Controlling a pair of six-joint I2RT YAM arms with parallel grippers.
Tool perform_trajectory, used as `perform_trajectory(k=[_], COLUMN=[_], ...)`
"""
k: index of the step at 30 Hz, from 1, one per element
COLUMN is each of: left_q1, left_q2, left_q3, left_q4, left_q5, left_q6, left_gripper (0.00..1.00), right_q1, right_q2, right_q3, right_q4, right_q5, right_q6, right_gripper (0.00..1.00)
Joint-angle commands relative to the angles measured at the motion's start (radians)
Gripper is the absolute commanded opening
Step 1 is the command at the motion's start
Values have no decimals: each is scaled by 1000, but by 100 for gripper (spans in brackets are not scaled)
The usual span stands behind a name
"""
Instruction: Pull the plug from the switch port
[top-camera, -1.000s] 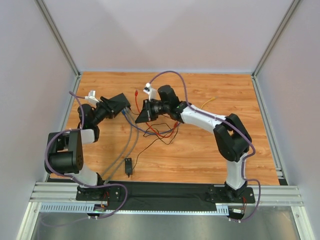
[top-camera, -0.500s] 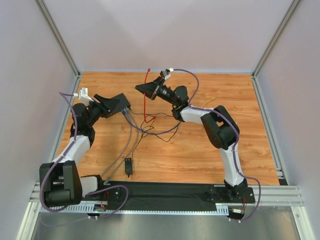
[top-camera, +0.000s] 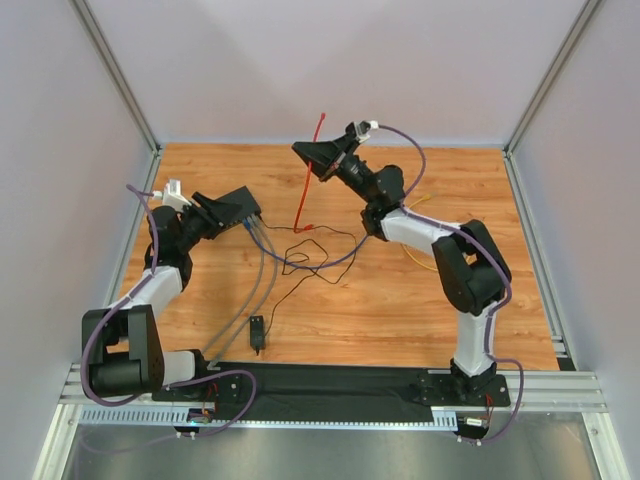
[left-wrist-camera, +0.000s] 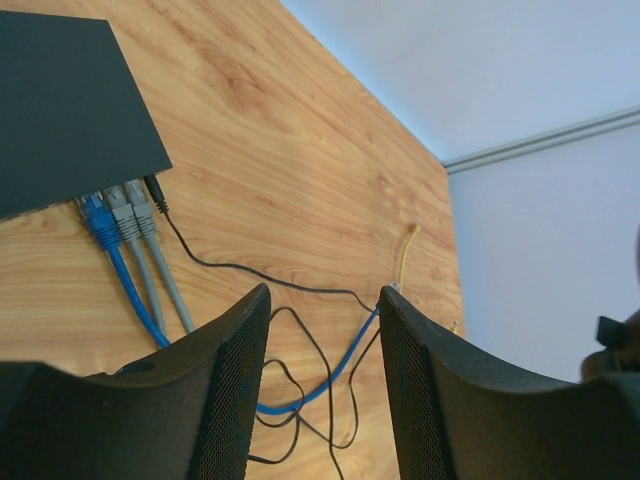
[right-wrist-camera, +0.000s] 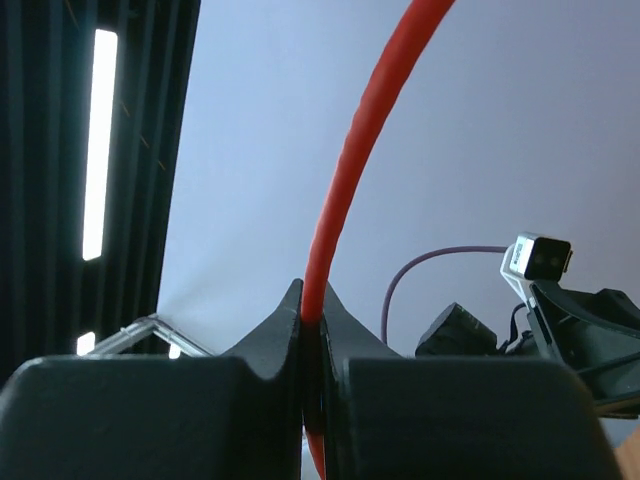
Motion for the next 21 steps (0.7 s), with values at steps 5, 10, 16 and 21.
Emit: perform_trajectory(k=[5, 10, 16, 21], left_q1=[16, 21, 22, 19], left_q2=[47, 76, 90, 180], left_q3=[25, 33, 24, -88], left_q4=[22, -4, -111, 97], left_q5=[11, -11, -144, -178], left_q6=[14, 1, -35, -196], left_gripper=[55, 54, 55, 52], right_q1=[-165, -251, -380, -449], right_q2=[-343, -411, -390, -302], right_q3=[105, 170, 80, 1], right_q4=[-859, -1563, -1682, -1634], right_q5=[-122, 299, 501, 489], right_q6=[-678, -1001, -1110, -1150], right_gripper=[0, 0, 0, 0])
